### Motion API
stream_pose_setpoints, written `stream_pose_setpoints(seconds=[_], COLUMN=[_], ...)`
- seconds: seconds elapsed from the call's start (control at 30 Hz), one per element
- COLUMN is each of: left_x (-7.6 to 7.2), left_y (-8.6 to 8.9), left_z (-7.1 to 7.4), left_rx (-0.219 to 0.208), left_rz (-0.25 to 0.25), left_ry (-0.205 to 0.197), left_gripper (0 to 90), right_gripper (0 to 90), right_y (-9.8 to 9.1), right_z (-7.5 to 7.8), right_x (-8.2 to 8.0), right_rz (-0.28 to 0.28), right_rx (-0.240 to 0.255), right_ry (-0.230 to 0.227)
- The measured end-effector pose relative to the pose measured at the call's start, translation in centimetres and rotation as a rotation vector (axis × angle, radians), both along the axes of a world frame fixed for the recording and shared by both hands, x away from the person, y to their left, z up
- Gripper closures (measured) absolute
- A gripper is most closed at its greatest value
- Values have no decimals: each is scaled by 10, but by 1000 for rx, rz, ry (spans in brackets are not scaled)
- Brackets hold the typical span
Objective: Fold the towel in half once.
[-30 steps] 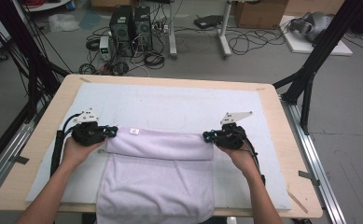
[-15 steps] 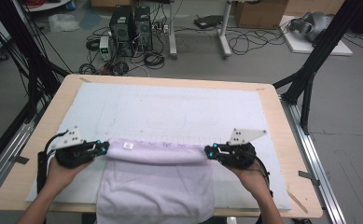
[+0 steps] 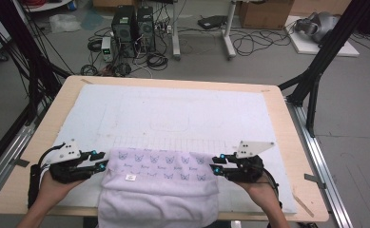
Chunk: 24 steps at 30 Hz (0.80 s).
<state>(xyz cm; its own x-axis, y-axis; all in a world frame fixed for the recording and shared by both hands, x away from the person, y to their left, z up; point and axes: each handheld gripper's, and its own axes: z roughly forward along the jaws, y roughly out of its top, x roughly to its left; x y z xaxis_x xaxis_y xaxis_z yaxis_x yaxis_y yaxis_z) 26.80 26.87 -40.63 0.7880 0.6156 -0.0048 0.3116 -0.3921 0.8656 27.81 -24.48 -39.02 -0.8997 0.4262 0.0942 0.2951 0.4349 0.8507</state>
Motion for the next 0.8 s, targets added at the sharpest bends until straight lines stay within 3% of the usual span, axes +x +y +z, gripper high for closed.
stream_pose_setpoints(seconds=[0.17,0.27,0.4,0.47,0.6,0.73,0.8], left_x=[19,30,46,56,67,72,72], left_y=[-8,-11,-18,-22,-28,-27,-27], left_z=[-8,-11,-14,-16,-23,-31,-35], left_rx=[26,34,42,50,75,111,125], left_rz=[13,25,49,49,51,45,33], left_ry=[20,28,55,88,122,174,194], left_gripper=[649,632,546,476,441,486,558], right_gripper=[646,607,556,533,477,451,486], right_y=[7,10,8,8,10,10,12], right_z=[-18,-24,-28,-30,-37,-48,-52], right_x=[22,30,42,49,62,71,73], right_rz=[-19,-42,-81,-91,-106,-117,-100], right_rx=[-57,-97,-101,-102,-125,-128,-137], right_ry=[40,30,50,64,88,137,147])
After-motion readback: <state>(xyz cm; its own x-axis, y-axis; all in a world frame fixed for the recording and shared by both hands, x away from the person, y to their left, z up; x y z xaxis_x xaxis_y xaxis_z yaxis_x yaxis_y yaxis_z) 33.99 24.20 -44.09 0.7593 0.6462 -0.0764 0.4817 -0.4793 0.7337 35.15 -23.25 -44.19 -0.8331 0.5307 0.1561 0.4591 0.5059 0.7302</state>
